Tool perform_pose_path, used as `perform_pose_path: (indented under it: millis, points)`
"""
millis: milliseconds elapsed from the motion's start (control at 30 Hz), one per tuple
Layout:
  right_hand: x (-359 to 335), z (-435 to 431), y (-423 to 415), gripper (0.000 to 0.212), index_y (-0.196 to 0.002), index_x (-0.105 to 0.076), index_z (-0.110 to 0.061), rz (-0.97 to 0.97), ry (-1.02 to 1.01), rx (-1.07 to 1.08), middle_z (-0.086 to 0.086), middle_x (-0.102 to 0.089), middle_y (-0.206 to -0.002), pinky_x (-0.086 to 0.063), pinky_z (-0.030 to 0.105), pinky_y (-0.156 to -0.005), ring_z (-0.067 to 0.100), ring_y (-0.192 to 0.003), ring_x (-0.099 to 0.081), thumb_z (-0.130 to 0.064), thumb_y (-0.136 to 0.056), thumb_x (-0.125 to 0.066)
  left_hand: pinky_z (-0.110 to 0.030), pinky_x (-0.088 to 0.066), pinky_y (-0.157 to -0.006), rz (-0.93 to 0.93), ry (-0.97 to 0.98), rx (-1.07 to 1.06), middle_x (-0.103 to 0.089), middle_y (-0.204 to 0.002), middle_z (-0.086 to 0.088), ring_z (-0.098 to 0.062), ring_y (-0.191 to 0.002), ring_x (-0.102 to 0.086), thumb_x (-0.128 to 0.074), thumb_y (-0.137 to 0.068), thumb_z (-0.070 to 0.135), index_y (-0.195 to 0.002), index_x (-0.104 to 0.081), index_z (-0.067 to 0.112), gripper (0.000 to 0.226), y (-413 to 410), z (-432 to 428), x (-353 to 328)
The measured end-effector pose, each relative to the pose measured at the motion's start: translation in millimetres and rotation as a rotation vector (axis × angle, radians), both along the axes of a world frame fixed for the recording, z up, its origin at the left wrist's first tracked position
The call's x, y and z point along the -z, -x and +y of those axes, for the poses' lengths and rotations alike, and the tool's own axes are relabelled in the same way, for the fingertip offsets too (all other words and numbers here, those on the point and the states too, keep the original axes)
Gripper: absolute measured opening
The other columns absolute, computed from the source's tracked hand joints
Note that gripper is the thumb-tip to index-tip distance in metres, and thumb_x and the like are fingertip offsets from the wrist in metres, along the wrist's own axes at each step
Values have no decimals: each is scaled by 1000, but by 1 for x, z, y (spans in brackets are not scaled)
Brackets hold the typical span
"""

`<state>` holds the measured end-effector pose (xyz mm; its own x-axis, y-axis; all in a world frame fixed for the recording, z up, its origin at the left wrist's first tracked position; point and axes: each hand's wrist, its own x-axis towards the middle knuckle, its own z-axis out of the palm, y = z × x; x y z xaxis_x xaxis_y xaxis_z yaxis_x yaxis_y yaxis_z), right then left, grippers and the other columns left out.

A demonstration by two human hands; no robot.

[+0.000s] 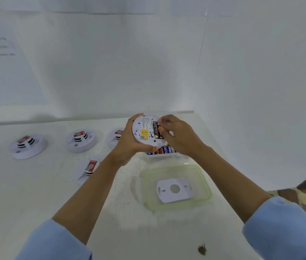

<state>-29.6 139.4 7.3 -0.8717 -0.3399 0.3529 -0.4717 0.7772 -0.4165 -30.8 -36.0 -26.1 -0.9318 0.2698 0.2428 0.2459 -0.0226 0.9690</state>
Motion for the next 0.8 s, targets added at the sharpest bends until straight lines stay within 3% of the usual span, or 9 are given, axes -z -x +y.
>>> perform_pose_path:
  millis: [100,167,233,267,333,433,500,567,800]
  points:
    - [0,8,-13,40,-138,-43,-21,-209,172,-75,-7,-46,-137,-39,24,-99,9,-121,-46,-27,-98,-40,-24,-54,-76,-4,34,13,-51,-122,1,-10,-108,-55,-84,-36,13,-127,-36,24,103,-12,-7,-2]
    - [1,16,-23,44,-138,-41,-24,-395,430,-132,-9,-53,-126,-43,17,-91,5,-108,-53,-24,-94,-50,-22,-54,-74,-4,81,34,-50,-123,3,-5,-107,-56,-84,-39,6,-129,-35,23,104,-21,-13,-6]
    - [3,29,-31,46,-128,-48,-21,-478,546,-173,-1,-59,-110,-50,24,-85,12,-91,-59,-11,-85,-63,-20,-53,-74,-3,123,45,-49,-124,4,-3,-108,-54,-81,-44,-2,-132,-33,21,102,-32,-17,-7]
    - [4,35,-34,43,-118,-52,-19,-504,516,-194,2,-60,-102,-50,27,-82,16,-86,-59,-5,-80,-68,-19,-53,-75,-5,134,40,-48,-126,4,-4,-110,-53,-79,-45,-2,-133,-33,21,102,-38,-18,-7]
    - [5,43,-43,41,-109,-57,-18,-554,234,-208,0,-60,-99,-48,24,-81,16,-86,-57,-3,-74,-73,-19,-53,-76,-21,132,22,-47,-126,5,-2,-111,-53,-78,-46,-3,-134,-32,20,101,-49,-17,-4]
    - [16,45,-56,51,-120,-56,-18,-598,-167,-188,-1,-56,-117,-43,26,-91,15,-103,-52,-14,-73,-76,-20,-53,-77,-49,132,11,-48,-118,18,7,-105,-54,-77,-47,-6,-135,-31,16,102,-65,-13,1]
    - [23,44,-64,57,-125,-53,-20,-622,-240,-188,-2,-51,-126,-40,28,-97,16,-112,-48,-20,-73,-76,-22,-53,-80,-60,136,11,-49,-117,20,4,-107,-54,-77,-47,-5,-136,-30,16,103,-73,-12,5]
    - [28,44,-68,60,-127,-51,-21,-616,-274,-194,-2,-47,-129,-38,28,-99,15,-114,-46,-23,-73,-76,-23,-53,-80,-77,123,8,-49,-125,10,-2,-112,-53,-78,-47,-4,-137,-30,19,104,-81,-12,8]
    - [32,41,-66,58,-129,-51,-16,-533,-345,-209,0,-48,-125,-37,26,-95,17,-114,-46,-22,-75,-74,-22,-54,-74,-99,107,-14,-49,-127,0,-7,-111,-54,-78,-47,-5,-136,-31,20,103,-99,-13,8]
